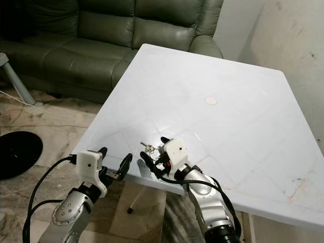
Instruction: Hang keys on a hook
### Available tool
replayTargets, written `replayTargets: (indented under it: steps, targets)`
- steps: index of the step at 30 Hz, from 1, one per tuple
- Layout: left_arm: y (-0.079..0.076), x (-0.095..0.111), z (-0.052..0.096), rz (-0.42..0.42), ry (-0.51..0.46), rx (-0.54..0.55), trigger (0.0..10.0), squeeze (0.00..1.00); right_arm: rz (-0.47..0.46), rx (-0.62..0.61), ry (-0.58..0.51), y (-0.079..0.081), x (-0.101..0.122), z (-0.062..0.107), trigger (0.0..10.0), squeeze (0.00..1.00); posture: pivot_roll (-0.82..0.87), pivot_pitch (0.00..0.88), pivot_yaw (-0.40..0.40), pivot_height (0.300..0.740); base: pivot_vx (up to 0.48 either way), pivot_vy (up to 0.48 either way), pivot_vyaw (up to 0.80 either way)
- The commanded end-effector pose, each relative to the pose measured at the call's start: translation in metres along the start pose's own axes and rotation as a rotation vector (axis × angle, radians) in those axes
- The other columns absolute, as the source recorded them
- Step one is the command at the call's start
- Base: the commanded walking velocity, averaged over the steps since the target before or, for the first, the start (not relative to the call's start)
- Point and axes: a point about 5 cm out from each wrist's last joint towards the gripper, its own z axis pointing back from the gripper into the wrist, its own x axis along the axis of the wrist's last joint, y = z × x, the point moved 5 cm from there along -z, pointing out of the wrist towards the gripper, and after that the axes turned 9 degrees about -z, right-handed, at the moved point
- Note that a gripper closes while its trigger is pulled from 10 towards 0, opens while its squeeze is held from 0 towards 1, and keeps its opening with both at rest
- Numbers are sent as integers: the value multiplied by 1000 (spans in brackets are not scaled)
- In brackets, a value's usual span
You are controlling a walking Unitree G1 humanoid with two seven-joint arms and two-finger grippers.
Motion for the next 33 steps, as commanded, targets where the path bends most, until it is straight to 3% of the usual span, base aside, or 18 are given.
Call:
replayTargets:
  steps: [1, 2, 3, 4, 5, 16, 17, 20, 21, 22, 23, 24, 25, 26, 33]
  targets:
    - [-2, -7, 3, 8, 35, 4, 10000, 0, 19, -7, -11, -1, 6, -1, 4471, 0, 66, 131, -122, 740, 0, 0, 0]
    - [-2, -7, 3, 8, 36, 6, 10000, 0, 17, -2, -21, 1, 8, -2, 2235, 0, 66, 131, -123, 740, 0, 0, 0]
    - [-2, -7, 3, 8, 37, 7, 10000, 0, 13, -1, -23, 1, 9, -3, 1137, 0, 66, 131, -123, 740, 0, 0, 0]
    - [-2, -7, 2, 8, 36, 8, 10000, 0, 15, -9, -20, 2, 9, -4, 1451, 0, 66, 131, -123, 740, 0, 0, 0]
    - [-2, -7, 2, 8, 36, 10, 10000, 0, 20, -13, -21, 2, 9, -5, 0, 0, 66, 129, -126, 740, 0, 0, 0]
    - [-2, -6, 2, 10, 35, 22, 10000, 0, 34, -12, -26, 5, 12, -10, 0, 0, 73, 131, -133, 740, 0, 0, 0]
    - [-1, -6, 2, 11, 34, 24, 10000, 0, 31, -16, -7, 5, 10, -11, 588, 0, 74, 132, -134, 740, 0, 0, 0]
    - [-1, -6, 2, 10, 34, 28, 10000, 0, 48, -11, -16, 7, 11, -12, 0, 0, 76, 133, -136, 740, 0, 0, 0]
    - [-1, -6, 2, 10, 33, 29, 10000, 0, 45, -12, -6, 7, 10, -12, 1137, 0, 76, 133, -136, 740, 0, 0, 0]
    - [-1, -6, 2, 10, 33, 30, 10000, 0, 43, -13, 2, 7, 9, -13, 1137, 0, 76, 133, -136, 740, 0, 0, 0]
    - [-1, -5, 2, 11, 33, 30, 10000, 0, 43, -15, 6, 7, 8, -13, 3608, 0, 77, 134, -137, 740, 0, 0, 0]
    - [-1, -5, 2, 11, 32, 31, 10000, 0, 42, -14, 7, 7, 8, -13, 4039, 0, 76, 135, -137, 740, 0, 0, 0]
    - [-1, -6, 2, 11, 33, 32, 10000, 0, 44, -7, 11, 9, 8, -14, 8510, 0, 76, 134, -137, 740, 0, 0, 0]
    - [-1, -6, 2, 12, 33, 32, 10000, 0, 44, -6, 23, 9, 6, -15, 10000, 0, 76, 134, -137, 740, 0, 0, 0]
    - [-2, -6, 3, 12, 35, 36, 10000, 0, 57, -22, 46, 7, 3, -16, 10000, 0, 77, 136, -142, 740, 0, 0, 0]
